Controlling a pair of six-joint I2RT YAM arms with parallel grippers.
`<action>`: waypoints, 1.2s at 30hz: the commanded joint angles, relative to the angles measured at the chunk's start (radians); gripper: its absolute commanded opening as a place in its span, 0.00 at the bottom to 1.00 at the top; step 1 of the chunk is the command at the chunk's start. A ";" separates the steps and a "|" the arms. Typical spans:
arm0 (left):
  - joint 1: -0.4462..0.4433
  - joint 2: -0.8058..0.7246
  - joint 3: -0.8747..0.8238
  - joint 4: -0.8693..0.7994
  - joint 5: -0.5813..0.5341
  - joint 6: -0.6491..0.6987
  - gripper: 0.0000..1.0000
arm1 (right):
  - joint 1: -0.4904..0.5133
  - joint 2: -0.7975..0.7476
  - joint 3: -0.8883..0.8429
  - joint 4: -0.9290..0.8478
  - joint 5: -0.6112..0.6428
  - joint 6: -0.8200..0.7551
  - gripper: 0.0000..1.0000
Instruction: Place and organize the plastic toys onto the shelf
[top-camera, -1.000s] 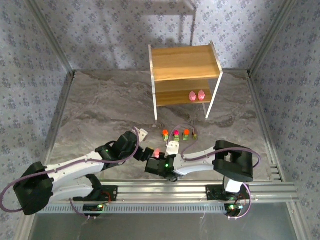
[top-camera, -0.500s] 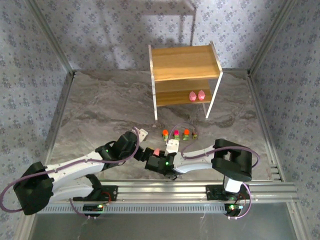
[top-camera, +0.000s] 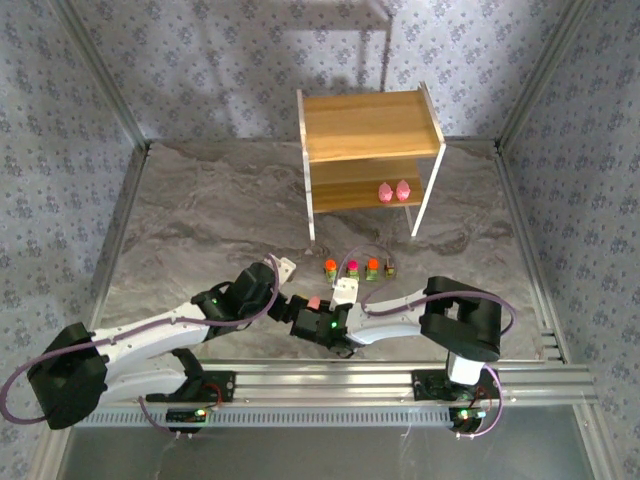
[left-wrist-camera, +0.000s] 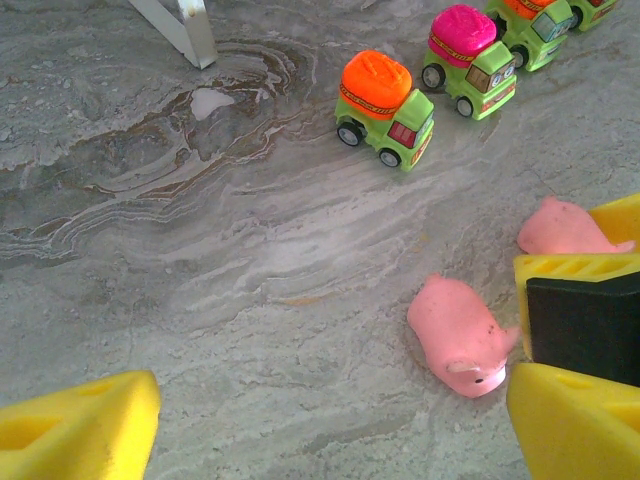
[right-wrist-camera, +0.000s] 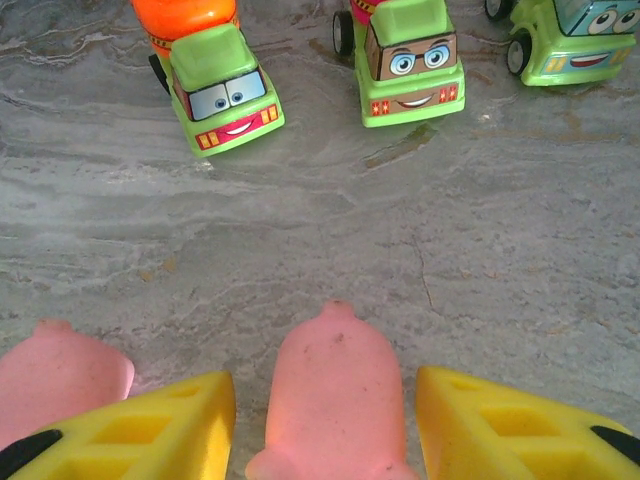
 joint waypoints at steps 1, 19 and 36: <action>-0.001 0.014 0.038 0.022 -0.002 0.003 0.89 | -0.003 0.018 -0.016 -0.016 0.013 0.001 0.51; -0.001 0.025 0.044 0.022 -0.001 0.003 0.89 | -0.002 0.028 -0.012 -0.023 0.016 -0.001 0.45; -0.001 0.025 0.044 0.025 -0.002 0.005 0.89 | -0.004 0.044 0.018 -0.023 0.031 -0.041 0.43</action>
